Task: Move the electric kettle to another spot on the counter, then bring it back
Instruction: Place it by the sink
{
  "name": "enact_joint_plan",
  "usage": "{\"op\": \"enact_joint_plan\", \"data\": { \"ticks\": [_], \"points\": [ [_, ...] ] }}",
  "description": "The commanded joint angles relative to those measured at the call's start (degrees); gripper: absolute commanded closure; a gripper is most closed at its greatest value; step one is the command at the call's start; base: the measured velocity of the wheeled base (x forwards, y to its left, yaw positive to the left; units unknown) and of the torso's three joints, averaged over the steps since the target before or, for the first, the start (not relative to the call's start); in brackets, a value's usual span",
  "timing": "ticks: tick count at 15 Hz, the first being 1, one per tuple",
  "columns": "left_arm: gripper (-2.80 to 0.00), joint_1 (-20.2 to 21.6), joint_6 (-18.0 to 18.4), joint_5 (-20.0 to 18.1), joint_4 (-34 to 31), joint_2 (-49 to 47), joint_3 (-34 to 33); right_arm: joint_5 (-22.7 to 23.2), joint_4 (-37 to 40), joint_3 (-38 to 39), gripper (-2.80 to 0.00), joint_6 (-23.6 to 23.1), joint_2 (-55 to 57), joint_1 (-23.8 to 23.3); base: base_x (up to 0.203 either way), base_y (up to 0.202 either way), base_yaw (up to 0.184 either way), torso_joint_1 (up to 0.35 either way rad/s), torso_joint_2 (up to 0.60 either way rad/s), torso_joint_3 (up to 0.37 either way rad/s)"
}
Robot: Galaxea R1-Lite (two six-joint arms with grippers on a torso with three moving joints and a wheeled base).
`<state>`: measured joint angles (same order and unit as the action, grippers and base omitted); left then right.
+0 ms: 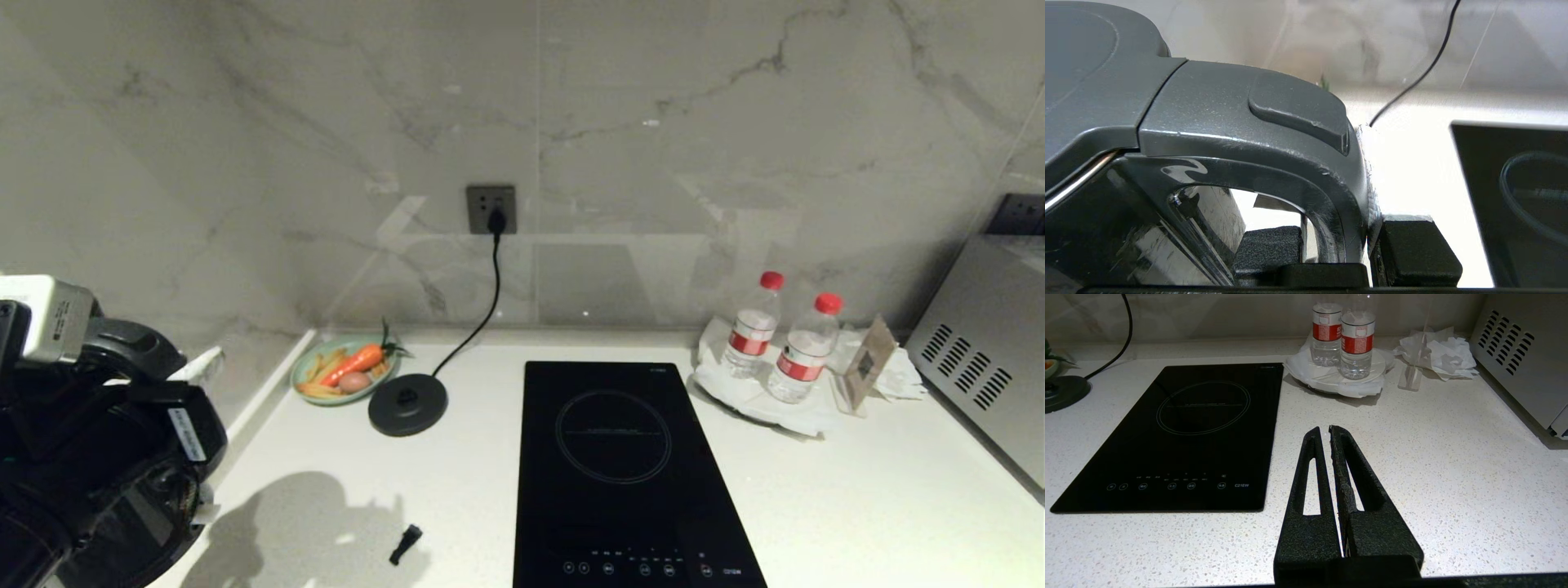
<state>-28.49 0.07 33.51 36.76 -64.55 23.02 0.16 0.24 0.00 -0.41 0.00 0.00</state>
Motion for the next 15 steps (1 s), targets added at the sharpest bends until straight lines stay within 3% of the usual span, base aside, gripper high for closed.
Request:
{"op": "enact_joint_plan", "data": {
  "ticks": [1, 15],
  "points": [
    [0.00, 0.10, -0.78, 0.15, -0.38, 2.32, -0.25, 0.02, 0.02, 0.00, 0.00, -0.02, 0.00, 0.00, 0.000, 0.000, 0.000, 0.000, 0.00, 0.000],
    [0.00, 1.68, -5.03, -0.33, -0.38, 0.59, -1.01, 0.02, 0.02, 0.00, 0.00, 0.06, 0.00, 0.00, 0.000, 0.000, 0.000, 0.000, 0.00, 0.000]
  ]
}}
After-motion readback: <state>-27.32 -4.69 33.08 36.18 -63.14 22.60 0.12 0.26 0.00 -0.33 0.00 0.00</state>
